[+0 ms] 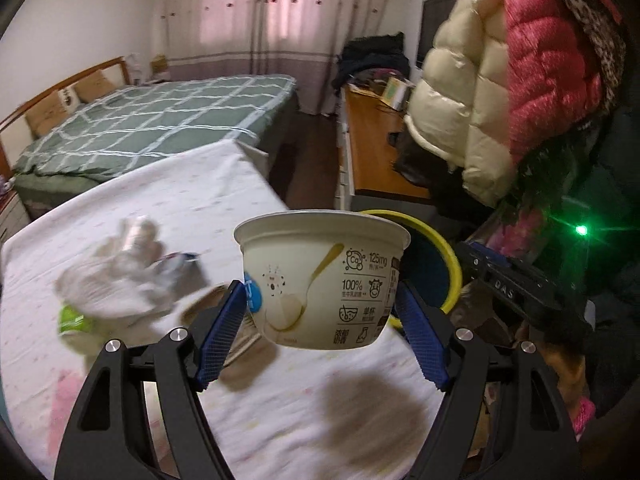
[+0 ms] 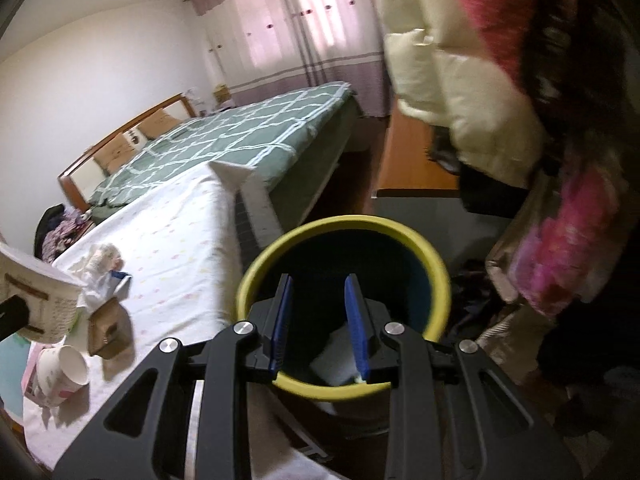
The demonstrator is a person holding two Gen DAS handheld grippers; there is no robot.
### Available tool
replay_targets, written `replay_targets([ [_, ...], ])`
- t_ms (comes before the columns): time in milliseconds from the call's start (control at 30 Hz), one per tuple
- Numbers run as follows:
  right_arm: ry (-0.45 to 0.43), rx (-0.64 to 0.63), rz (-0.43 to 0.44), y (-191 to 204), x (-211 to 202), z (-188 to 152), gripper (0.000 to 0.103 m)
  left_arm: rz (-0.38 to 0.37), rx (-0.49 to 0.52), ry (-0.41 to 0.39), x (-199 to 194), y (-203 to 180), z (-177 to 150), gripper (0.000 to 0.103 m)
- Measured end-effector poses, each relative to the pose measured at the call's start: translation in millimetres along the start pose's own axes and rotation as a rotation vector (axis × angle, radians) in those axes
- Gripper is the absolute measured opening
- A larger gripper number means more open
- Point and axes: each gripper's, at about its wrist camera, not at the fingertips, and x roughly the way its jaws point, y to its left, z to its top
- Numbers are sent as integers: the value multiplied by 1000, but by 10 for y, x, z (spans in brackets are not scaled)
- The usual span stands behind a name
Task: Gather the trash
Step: 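Carry the yogurt cup to the bin and open the left gripper, then move the left gripper back over the remaining trash on the table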
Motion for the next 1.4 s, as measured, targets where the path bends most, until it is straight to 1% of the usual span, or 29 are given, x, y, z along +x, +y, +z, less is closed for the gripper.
replay_targets([
  [200, -2, 51, -47, -367, -53, -35, 26, -43, 48, 54, 546, -450, 164, 76],
  [333, -2, 74, -65, -549, -75, -53, 27, -43, 74, 80, 897, -683, 256, 76],
  [400, -3, 85, -69, -627, -85, -69, 32, -50, 81, 90, 1042, -754, 295, 76],
  [533, 0, 97, -73, -704, -70, -73, 33, -30, 96, 86, 1315, -897, 389, 77],
  [600, 3, 98, -70, -721, -67, -80, 33, -17, 98, 79, 1422, -943, 435, 87],
  [700, 7, 94, -65, -703, -62, -89, 33, -12, 66, 69, 1425, -903, 481, 88],
  [767, 10, 93, -59, -684, -48, -94, 34, -14, 48, 49, 1283, -837, 478, 89],
  [833, 15, 90, -54, -654, -27, -100, 35, 6, 45, 5, 1060, -766, 456, 89],
  [900, 24, 84, -45, -594, 7, -109, 35, 27, 39, -48, 773, -657, 411, 92],
  [1000, 36, 61, -23, -437, 54, -119, 35, 67, 14, -119, 349, -460, 314, 93],
  [1033, 40, 53, -18, -388, 66, -115, 35, 90, 0, -142, 179, -351, 259, 93],
  [1100, 47, 30, -2, -257, 93, -117, 35, 112, -26, -162, -25, -187, 180, 94],
  [1200, 56, -12, 20, -7, 128, -123, 36, 158, -91, -188, -355, 167, 17, 94],
  [1400, 81, -115, 79, 620, 203, -161, 36, 343, -247, -235, -929, 950, -415, 95],
])
